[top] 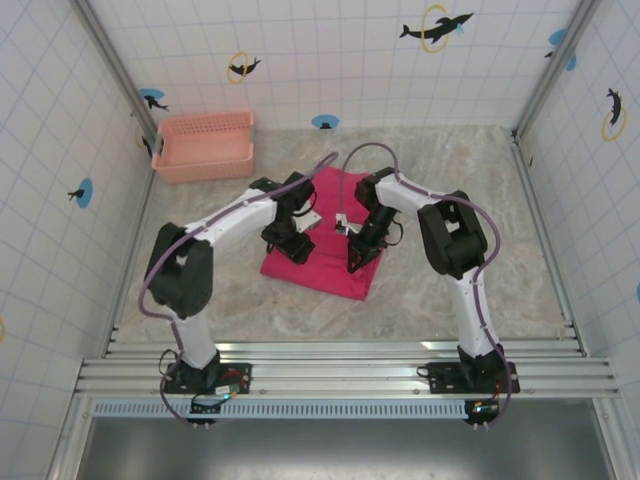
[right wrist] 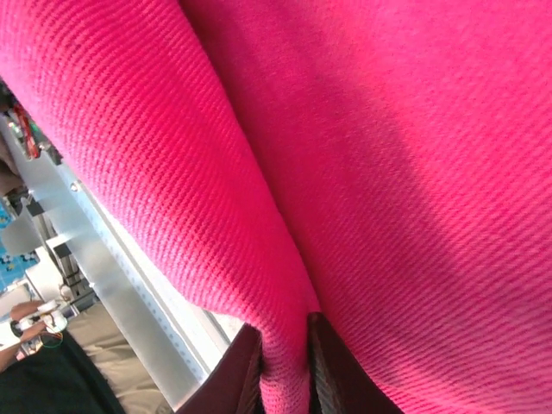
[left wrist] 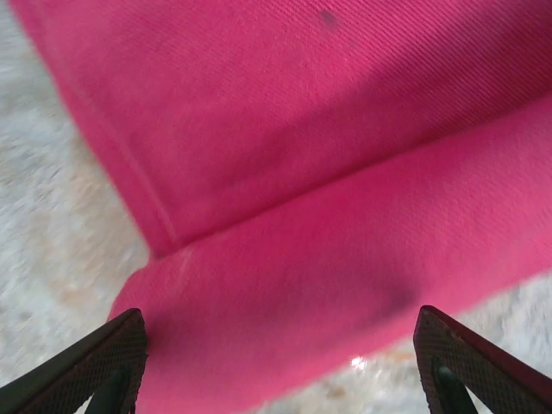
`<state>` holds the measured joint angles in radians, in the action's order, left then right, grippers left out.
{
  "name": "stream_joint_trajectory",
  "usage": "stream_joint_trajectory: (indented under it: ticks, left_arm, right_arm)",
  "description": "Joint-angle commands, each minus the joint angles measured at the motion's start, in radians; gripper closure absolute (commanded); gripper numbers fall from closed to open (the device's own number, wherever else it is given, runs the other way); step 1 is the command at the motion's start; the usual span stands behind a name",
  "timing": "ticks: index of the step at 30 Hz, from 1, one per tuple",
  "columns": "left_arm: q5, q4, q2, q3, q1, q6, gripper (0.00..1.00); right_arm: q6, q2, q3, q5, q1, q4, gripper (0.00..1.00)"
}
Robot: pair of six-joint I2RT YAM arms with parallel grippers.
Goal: Roll up the long pants
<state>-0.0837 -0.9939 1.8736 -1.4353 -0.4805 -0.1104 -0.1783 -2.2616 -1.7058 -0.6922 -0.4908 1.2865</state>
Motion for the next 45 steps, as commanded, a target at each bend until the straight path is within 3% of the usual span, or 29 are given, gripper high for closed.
stream_joint_trajectory:
  ticks: [1,3,8,12,14,19,26,35,40,45]
  left_arm:
    - [0.039,-0.004,0.097,-0.075,-0.011,-0.059,0.18]
    - [0.066,-0.015,0.137,-0.096,-0.012,-0.073,0.17]
    - [0.074,-0.006,0.183,-0.126,-0.013,-0.049,0.17]
    - [0.066,-0.014,0.208,-0.16,-0.011,-0.037,0.16]
    - [0.064,-0.021,0.222,-0.177,-0.013,-0.031,0.15]
    - [0.061,-0.04,0.24,-0.197,-0.012,-0.024,0.15]
    - [0.064,-0.045,0.236,-0.181,-0.011,0.01,0.14]
    - [0.055,-0.058,0.245,-0.192,-0.011,0.028,0.14]
    - [0.05,-0.068,0.245,-0.207,-0.012,0.042,0.13]
    - [0.056,-0.09,0.248,-0.228,-0.013,0.058,0.11]
  right_arm:
    - [0.045,0.027,0.028,0.092,0.024,-0.026,0.78]
    - [0.08,0.069,0.05,0.143,0.031,-0.062,0.71]
    - [0.089,0.315,0.175,0.415,0.002,-0.22,0.57]
    - [0.012,0.57,0.362,0.616,-0.161,-0.386,0.39]
    - [-0.021,0.65,0.441,0.707,-0.271,-0.437,0.36]
    - [-0.006,0.686,0.562,0.784,-0.426,-0.55,0.34]
    - [-0.04,0.608,0.63,0.847,-0.511,-0.669,0.34]
    - [-0.126,0.438,0.598,0.921,-0.526,-0.692,0.39]
    - [-0.146,0.353,0.541,0.893,-0.513,-0.664,0.75]
    - [-0.165,0.355,0.504,0.804,-0.501,-0.617,0.92]
